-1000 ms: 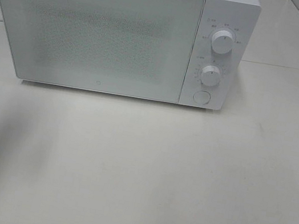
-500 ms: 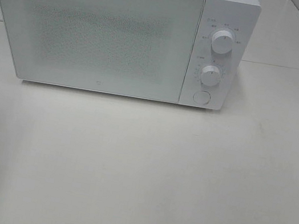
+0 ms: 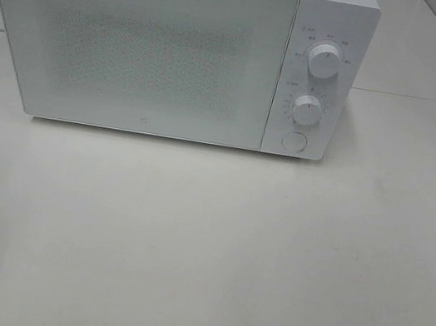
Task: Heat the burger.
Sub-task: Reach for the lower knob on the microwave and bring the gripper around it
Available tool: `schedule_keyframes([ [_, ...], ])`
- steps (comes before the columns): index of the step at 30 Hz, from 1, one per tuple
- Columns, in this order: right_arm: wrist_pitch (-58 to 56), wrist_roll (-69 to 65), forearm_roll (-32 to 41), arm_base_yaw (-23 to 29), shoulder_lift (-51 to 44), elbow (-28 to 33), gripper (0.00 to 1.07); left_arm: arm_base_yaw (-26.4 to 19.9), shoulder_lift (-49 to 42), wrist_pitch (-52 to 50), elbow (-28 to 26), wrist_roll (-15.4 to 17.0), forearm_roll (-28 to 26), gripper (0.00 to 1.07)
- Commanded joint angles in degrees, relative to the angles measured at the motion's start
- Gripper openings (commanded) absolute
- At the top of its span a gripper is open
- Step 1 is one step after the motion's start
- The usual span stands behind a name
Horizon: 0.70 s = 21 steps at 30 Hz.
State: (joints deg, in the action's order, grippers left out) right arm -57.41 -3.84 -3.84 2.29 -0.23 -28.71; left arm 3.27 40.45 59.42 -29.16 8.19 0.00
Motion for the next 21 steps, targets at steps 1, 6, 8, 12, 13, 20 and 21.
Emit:
schedule_keyframes([
  [1,0.1,0.6,-0.1,-0.3,-1.5,0.2,0.67,-0.2,-7.8,0.1,0.4,-0.2,0.0,1.02],
  [6,0.1,0.6,-0.1,-0.3,-1.5,0.2,0.67,-0.2,-15.6,0.1,0.4,-0.2,0.3,1.02],
  [8,0.1,0.6,-0.1,-0.3,-1.5,0.2,0.67,-0.2,-19.8,0.1,0.4,-0.2,0.5,1.02],
  [12,0.1,0.6,-0.1,-0.3,-1.5,0.2,0.67,-0.2,-28.1,0.1,0.4,-2.3,0.8,1.02],
  [13,0.1,0.6,-0.1,-0.3,-1.5,0.2,0.67,-0.2,-31.2,0.1,0.4,-3.3,0.7,1.02],
  [20,0.1,0.6,-0.1,-0.3,-1.5,0.2,0.67,-0.3,-37.8,0.0,0.4,-4.8,0.0,1.02],
  [21,0.1,0.6,-0.1,-0.3,-1.5,0.2,0.67,-0.3,-38.8,0.0,0.4,-5.9,0.0,1.02],
])
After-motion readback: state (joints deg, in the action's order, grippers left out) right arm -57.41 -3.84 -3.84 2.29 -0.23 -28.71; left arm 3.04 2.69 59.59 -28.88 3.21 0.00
